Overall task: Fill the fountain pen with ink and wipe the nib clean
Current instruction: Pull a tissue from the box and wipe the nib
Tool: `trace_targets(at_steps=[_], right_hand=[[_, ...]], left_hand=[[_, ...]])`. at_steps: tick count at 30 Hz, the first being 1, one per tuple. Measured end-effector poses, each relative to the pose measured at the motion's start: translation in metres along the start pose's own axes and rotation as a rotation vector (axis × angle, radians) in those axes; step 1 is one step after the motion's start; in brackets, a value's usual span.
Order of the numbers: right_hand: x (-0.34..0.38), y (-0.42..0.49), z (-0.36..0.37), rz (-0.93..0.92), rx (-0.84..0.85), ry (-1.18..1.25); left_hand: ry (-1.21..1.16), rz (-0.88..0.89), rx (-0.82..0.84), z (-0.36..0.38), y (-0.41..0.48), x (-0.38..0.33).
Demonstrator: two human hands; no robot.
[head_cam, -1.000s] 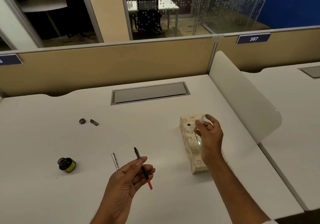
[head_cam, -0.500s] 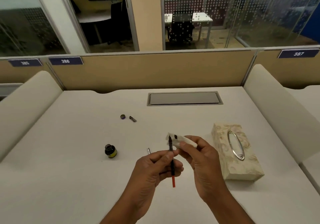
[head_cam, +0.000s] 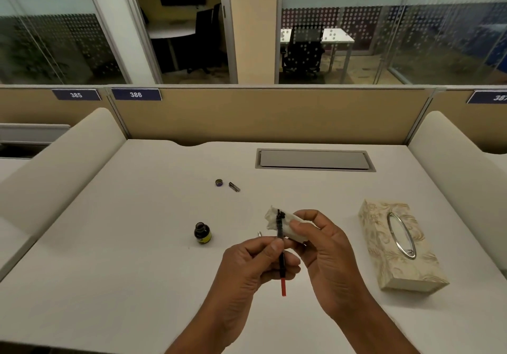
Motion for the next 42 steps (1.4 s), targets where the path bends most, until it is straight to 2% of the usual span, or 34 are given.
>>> trace_targets(at_steps=[10,21,29,35,42], right_hand=[[-0.006,-0.009,0.015,0.026,0.019,0.080],[-0.003,-0.014,0.018,0.092,0.154,0.163],[-0.020,-0.007,0.006,0.303,0.171,0.427],[-0.009,-0.010,0.010,0.261,0.318,0.299],[-0.007,-0.012,0.002,0.272,0.352,0.299]], left_hand=[[-0.024,-0.009,0.026,-0.012,-0.009,0.001],[-0.122,-0.082,0.064,-0.013,-0.021,-0.004],[-0.198,-0.163,0.095,-0.007,-0.026,-0.007],[-0.179,-0.179,0.098,-0.003,-0.028,-0.008],[-0.088,-0.165,0.050,0.001,-0.025,-0.005]])
Point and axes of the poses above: each hand's wrist, its own y-axis towards the middle knuckle, its own z-axis out of the palm, x = y × z, the point moved 4 cm from there along y, towards the middle knuckle, and after that the axes turned 1 degree about -z, right-handed, at the moved point
